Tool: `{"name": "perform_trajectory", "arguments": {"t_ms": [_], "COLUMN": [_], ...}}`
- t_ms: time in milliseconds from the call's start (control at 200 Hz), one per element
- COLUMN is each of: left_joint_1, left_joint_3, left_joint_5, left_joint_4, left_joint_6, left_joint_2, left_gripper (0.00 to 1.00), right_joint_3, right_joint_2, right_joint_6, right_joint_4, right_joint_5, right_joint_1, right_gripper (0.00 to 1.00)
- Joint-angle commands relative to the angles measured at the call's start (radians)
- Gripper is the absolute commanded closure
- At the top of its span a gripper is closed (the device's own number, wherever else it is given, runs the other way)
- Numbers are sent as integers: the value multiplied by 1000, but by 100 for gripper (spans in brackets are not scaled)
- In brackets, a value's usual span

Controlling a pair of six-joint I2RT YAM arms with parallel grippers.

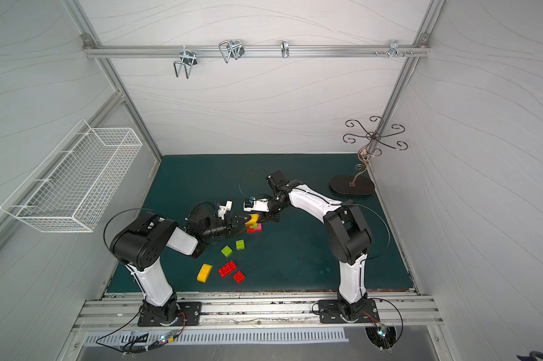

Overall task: Assemble the letter s with lego
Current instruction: Assemble the lego brick with the lego brick.

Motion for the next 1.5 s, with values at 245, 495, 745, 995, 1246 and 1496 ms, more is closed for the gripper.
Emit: {"name": "perform_trajectory", "arguments": {"t_ms": [245, 495, 745, 995, 1246, 1496], "left_joint_1": [9, 9, 8, 10, 10, 10], "left_joint_3": [29, 32, 32, 39, 37, 34], "left_joint_5": [30, 33, 33, 36, 39, 42], "left_joint_4": [74, 71, 65, 53, 56, 56], "left_joint_6": [5, 9, 17, 20, 20, 21], "left_joint_2": [20, 32, 47, 45, 52, 55], "left_gripper": [30, 33, 36, 41, 46, 49], "right_joint_3": [31, 36, 44, 47, 50, 50], "right_joint_2": [33, 39, 46, 48, 48, 46], "right_joint_6": [-18, -31, -42, -44, -44, -44], "right_joint_4": [-45, -59, -72, -71, -72, -73], "right_joint_5": [14, 21, 32, 33, 35, 37], "right_joint_1": [4, 6, 11, 11, 12, 10], "right_gripper": [90, 91, 92, 92, 92, 92]}}
